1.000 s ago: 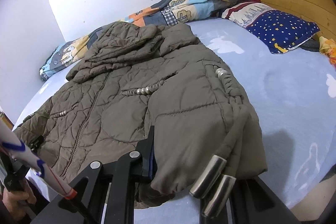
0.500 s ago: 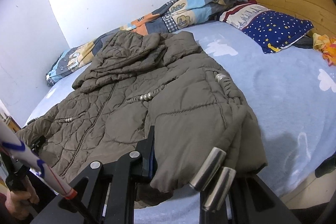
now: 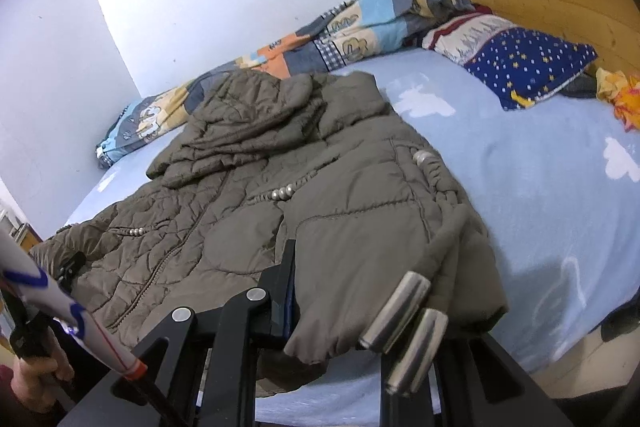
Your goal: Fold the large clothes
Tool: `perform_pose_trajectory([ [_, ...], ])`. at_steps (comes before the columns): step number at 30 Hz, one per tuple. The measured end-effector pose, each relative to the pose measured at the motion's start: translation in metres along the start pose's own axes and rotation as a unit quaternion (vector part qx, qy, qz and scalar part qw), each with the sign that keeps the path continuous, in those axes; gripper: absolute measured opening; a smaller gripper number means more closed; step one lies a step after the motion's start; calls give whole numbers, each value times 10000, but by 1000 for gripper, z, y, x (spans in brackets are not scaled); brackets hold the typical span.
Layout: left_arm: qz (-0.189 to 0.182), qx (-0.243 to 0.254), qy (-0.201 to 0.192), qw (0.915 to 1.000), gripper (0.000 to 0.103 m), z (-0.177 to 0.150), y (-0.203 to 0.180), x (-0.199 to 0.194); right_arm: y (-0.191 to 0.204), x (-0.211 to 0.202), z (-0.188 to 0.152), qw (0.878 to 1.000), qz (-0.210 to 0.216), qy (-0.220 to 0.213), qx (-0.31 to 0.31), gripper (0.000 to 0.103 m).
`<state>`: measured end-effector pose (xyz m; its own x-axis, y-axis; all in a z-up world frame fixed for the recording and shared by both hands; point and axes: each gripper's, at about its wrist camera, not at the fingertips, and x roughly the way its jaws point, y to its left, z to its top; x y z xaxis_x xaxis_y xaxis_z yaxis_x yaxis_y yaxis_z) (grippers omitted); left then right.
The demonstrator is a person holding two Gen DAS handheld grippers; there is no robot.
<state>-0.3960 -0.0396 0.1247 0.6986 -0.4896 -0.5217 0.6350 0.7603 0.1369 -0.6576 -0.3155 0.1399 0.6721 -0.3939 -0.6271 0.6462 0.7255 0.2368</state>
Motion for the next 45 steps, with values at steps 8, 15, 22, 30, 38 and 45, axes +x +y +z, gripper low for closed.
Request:
perform_pose_trajectory([
  [8,-107,-97,-301,9994,24,24,9,-20,5,-23,25,9996,138,-201,-168,20],
  [15,-236,-215,-385,9988,24,36,18,-38,6,-43,42,9991,238,-294,-182,20],
  [22,-443,-306,-466,9975,24,43,24,-60,6,-70,47,9985,303,-428,-168,20],
  [30,-521,-347,-474,9969,24,57,29,-55,9,-80,64,9972,390,-606,-178,20],
  [38,-533,-475,-449,9964,26,80,29,-45,16,-73,91,9957,504,-770,-119,20],
  [45,-486,-562,-433,9963,27,107,26,-33,22,-61,121,9942,545,-922,-68,20],
])
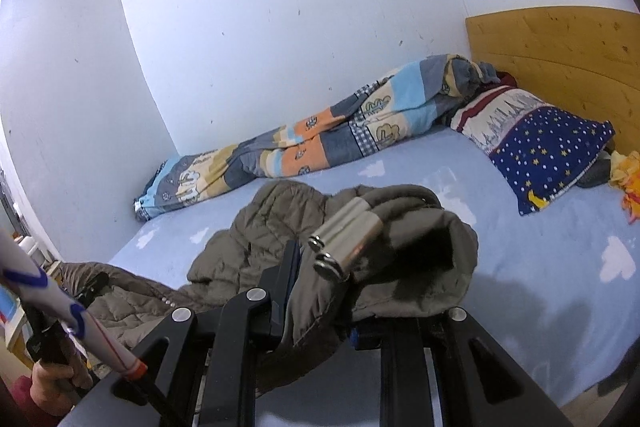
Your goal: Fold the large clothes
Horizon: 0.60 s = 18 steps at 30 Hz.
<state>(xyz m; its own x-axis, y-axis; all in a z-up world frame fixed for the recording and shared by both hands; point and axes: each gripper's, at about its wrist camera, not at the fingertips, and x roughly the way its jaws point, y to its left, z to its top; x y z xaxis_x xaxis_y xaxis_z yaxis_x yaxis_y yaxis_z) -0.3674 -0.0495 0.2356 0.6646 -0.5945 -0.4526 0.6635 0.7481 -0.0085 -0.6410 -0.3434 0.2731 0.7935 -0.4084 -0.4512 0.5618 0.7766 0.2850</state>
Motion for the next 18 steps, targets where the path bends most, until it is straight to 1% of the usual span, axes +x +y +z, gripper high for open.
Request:
perform_pose_trajectory([
  [6,74,-50,32,10000,28,21,-4,17,-1,20,25,9998,65,-85,157,20],
  [13,132,-138,97,9998,29,40,-6,43,0,49,48,9998,83,-153,133,20],
  [18,192,-148,89,9997,29,56,-11,67,-6,73,62,9990,128,-250,354,20],
])
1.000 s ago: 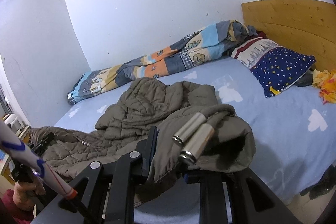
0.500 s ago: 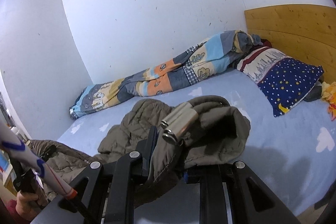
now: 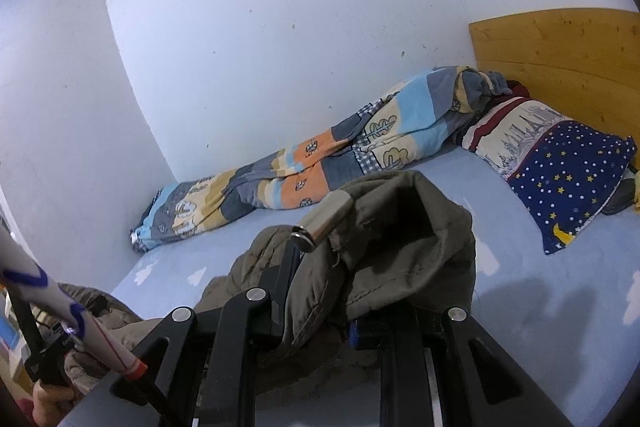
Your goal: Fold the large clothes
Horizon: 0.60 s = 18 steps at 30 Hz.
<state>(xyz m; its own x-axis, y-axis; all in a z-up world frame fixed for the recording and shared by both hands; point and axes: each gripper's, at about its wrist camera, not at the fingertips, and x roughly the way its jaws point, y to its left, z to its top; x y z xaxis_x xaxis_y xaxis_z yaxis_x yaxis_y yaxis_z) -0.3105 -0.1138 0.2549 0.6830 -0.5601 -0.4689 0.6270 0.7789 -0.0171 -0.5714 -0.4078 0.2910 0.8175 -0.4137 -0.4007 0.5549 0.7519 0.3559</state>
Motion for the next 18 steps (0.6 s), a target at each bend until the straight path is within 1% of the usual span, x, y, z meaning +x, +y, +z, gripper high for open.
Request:
perform_pose_trajectory([
  [3,73,18,42,10000,30,9,-4,22,-8,21,5,9998,-21,-107,178,20],
  [5,83,-50,145,9998,30,16,-3,42,-13,37,9,9996,-55,-144,250,20],
  [8,2,-219,339,9992,31,27,3,75,-23,66,13,9992,-131,-116,350,20],
  [11,-35,-338,561,9978,33,36,6,109,-33,101,19,9990,-281,10,358,20],
  [14,-36,-347,711,9969,35,43,4,139,-45,136,21,9980,-452,187,407,20],
  [18,-164,-448,847,9953,38,48,6,164,-57,175,20,9962,-721,356,329,20],
])
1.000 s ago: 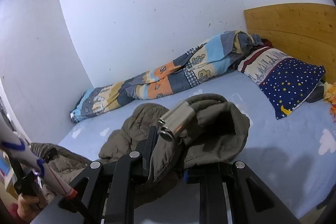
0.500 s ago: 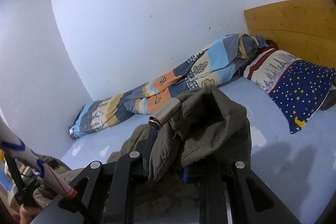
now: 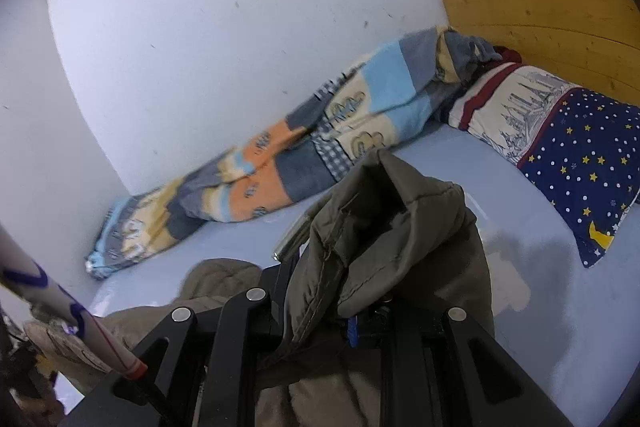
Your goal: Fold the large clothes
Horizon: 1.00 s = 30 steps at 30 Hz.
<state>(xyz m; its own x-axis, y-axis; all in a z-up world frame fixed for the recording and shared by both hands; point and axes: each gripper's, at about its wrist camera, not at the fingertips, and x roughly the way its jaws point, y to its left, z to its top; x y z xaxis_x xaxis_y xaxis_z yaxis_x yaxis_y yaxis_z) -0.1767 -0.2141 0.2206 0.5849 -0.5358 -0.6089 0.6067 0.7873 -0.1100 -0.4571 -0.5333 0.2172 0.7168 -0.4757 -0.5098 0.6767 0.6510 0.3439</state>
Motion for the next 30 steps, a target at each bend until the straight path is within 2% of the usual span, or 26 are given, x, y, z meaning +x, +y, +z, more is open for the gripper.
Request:
perform_pose_trajectory([
  [6,-391,-304,250,9985,41,8,16,11,-6,34,-5,9995,-237,178,-127,20],
  [11,-753,-930,420,9919,42,17,37,8,-6,45,-6,9993,-300,198,-123,20],
  [14,-791,-1124,258,9902,42,26,46,-2,-7,47,-5,9992,-339,196,-91,20],
  [18,-466,-1201,-165,9915,49,37,58,-23,-10,47,-3,9992,-354,208,19,20],
  [20,-265,-1084,-357,9931,49,41,60,-33,-11,48,-3,9990,-381,238,65,20],
  [22,-222,-1009,-466,9936,49,42,60,-41,-10,48,-4,9988,-398,267,102,21],
  [25,-446,-749,-482,9950,49,36,47,-49,-9,49,-4,9987,-398,289,136,22],
  [30,-968,324,-298,9943,50,-6,-23,-43,-11,47,-3,9987,-352,298,202,22],
])
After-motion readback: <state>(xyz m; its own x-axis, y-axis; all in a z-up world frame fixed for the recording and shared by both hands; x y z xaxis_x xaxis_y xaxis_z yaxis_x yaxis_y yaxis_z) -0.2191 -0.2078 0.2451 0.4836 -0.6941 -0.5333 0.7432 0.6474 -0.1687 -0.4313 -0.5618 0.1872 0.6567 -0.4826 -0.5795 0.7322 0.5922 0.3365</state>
